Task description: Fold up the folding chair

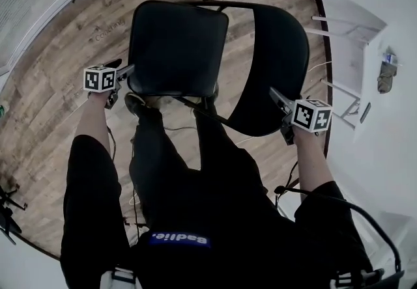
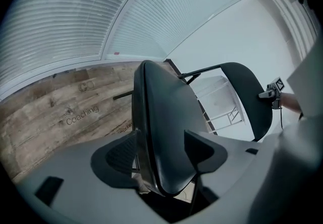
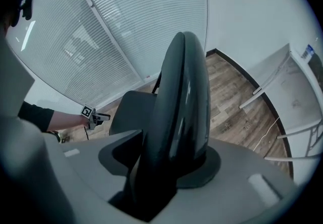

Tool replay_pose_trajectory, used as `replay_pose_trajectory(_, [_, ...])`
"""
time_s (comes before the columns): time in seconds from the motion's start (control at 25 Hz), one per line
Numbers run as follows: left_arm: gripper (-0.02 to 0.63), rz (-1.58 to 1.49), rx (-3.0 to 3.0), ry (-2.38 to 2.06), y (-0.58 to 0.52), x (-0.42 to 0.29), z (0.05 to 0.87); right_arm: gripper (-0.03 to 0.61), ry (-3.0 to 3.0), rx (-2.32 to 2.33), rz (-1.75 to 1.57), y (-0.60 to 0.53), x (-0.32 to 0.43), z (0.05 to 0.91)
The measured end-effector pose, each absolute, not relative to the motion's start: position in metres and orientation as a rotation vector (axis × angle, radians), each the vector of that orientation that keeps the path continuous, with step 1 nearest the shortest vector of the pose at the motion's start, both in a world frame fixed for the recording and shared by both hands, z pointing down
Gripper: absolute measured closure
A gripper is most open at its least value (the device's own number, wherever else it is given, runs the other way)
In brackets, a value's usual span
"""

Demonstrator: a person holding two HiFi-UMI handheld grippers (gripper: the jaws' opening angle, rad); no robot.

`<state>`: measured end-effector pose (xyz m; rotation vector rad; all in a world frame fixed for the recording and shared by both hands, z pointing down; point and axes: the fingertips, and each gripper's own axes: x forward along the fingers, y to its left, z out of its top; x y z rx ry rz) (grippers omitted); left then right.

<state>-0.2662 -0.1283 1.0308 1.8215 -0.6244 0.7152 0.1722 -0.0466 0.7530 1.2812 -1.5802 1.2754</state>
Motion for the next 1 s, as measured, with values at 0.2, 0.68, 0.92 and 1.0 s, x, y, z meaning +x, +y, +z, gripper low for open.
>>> replay_pose_trajectory(0.2, [0.327, 0.740, 1.793, -0.494, -0.122, -0.257, 1.066, 0.405, -1.581, 1.278, 1.287, -0.045, 0.173, 0.756])
replay_pose_trajectory(0.68, [0.324, 0.537, 1.710, -0.251, -0.141, -0.228, 1.092, 0.430, -1.612, 1.280, 1.313, -0.047, 0.173, 0.757])
replay_pose_trajectory(0.92, [0.325, 0.383, 1.617, -0.143, -0.134, -0.220, 1.095, 0.433, -1.616, 1.277, 1.318, -0.047, 0.173, 0.759])
replay_pose_trajectory(1.0, [0.325, 0.369, 1.597, -0.070, -0.125, -0.211, 1.094, 0.436, -1.616, 1.278, 1.320, -0.048, 0.173, 0.759])
